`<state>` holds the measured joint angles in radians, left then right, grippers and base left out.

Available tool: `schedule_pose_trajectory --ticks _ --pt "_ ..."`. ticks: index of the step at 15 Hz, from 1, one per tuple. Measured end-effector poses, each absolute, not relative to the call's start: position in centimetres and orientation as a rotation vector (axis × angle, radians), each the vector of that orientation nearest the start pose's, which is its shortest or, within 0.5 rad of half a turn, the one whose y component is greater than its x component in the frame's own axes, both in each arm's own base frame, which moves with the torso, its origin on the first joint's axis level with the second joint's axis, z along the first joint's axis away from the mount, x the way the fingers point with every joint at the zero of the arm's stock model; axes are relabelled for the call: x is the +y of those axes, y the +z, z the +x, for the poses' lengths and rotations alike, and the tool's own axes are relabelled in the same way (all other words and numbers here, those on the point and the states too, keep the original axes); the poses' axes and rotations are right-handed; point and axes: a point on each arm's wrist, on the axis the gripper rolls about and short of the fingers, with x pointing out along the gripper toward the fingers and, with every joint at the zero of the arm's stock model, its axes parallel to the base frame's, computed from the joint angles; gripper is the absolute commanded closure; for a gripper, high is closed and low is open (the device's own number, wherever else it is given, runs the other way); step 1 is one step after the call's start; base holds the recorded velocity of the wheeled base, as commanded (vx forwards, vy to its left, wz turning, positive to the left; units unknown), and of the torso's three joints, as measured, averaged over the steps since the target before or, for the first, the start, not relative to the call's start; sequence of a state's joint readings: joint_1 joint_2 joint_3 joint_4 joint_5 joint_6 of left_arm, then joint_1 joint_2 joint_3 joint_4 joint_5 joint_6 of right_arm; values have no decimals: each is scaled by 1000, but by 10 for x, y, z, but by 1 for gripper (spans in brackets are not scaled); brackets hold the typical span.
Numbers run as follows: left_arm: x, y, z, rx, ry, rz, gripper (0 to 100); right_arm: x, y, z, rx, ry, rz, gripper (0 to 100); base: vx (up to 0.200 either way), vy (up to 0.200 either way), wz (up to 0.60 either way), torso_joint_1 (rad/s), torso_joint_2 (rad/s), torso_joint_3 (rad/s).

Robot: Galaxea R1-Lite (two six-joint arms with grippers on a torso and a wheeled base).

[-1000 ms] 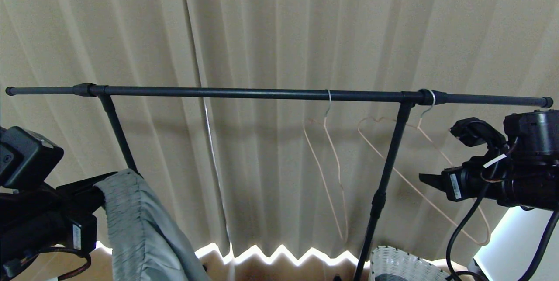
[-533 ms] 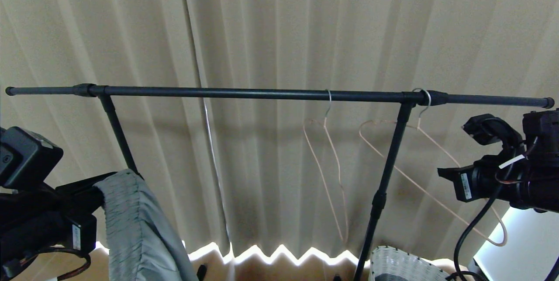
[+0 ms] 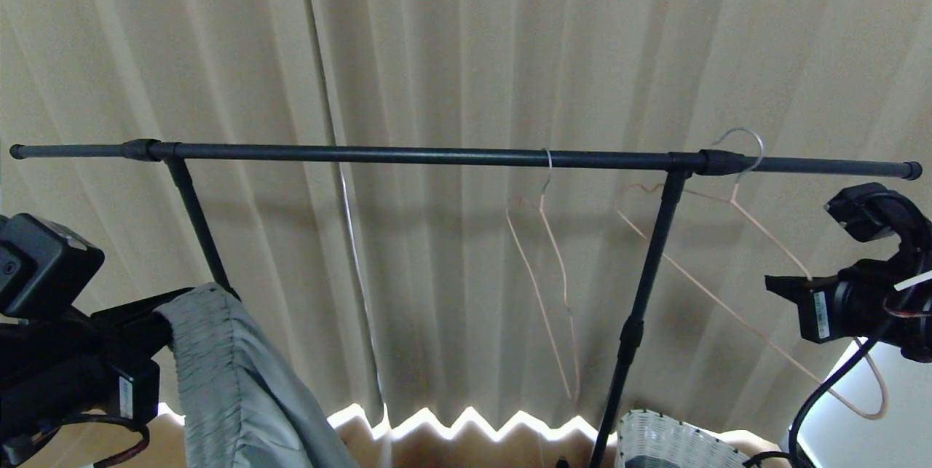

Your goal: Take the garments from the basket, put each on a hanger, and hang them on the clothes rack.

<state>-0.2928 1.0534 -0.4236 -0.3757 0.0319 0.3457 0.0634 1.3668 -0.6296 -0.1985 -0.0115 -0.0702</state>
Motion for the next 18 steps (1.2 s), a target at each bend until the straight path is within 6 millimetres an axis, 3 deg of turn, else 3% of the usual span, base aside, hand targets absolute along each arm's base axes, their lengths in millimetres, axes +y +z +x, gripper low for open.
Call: schedule_pose_trajectory --ticks 7,12,18 --pt "-37 192 128 180 -289 372 100 5 174 161 504 30 -82 100 0 0 0 0 0 0" --pt "-37 190 127 184 -288 373 100 4 167 137 489 29 -85 100 -200 0 0 6 2 6" --pt "-36 184 126 201 -290 374 100 3 163 127 485 24 -85 100 -200 0 0 -6 2 5"
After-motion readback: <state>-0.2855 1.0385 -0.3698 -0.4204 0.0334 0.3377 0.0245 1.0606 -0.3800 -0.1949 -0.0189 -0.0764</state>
